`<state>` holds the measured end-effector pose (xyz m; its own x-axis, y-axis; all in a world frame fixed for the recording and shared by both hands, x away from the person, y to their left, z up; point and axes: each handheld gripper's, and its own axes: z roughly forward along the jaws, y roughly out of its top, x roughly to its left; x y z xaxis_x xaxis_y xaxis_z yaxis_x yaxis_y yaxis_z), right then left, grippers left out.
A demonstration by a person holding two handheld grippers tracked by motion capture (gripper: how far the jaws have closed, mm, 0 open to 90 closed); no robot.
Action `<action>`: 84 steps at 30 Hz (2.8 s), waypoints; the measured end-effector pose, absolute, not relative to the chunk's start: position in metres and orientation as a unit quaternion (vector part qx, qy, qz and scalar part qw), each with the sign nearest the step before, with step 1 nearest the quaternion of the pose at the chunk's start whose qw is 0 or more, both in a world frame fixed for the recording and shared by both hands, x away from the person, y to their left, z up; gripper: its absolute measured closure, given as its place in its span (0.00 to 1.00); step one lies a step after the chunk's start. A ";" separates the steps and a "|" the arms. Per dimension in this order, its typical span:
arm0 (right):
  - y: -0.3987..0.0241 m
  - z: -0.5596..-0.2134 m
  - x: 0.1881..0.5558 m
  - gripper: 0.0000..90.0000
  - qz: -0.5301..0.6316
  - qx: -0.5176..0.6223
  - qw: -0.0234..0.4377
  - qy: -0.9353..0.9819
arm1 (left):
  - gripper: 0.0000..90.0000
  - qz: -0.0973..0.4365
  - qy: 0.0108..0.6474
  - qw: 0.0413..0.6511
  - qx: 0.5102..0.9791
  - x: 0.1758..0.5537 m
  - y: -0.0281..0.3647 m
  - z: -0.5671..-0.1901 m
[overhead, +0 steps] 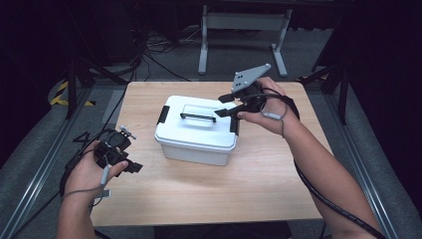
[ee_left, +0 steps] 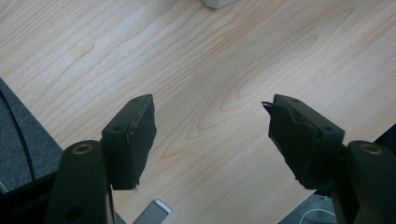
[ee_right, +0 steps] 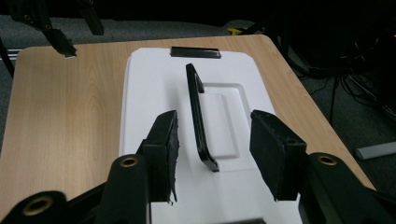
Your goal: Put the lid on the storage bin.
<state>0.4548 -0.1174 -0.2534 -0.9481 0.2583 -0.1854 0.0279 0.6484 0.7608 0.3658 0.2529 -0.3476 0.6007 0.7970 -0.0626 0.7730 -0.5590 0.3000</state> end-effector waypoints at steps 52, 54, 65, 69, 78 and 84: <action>-0.295 -0.314 0.438 0.47 0.352 0.258 0.172 0.883 | 0.41 0.033 0.450 0.151 0.879 0.375 0.251 -0.355; -0.297 -0.321 0.437 0.46 0.350 0.264 0.172 0.882 | 0.41 0.027 0.455 0.154 0.876 0.374 0.250 -0.355; -0.307 -0.364 0.443 0.46 0.356 0.300 0.154 0.872 | 0.43 0.022 0.465 0.156 0.871 0.376 0.256 -0.359; -0.307 -0.377 0.444 0.46 0.342 0.305 0.150 0.876 | 0.43 0.033 0.460 0.155 0.874 0.378 0.256 -0.360; -0.305 -0.400 0.447 0.45 0.318 0.313 0.135 0.885 | 0.41 0.031 0.461 0.156 0.873 0.379 0.257 -0.364; -0.303 -0.415 0.450 0.45 0.295 0.322 0.126 0.891 | 0.41 0.033 0.460 0.154 0.874 0.382 0.258 -0.367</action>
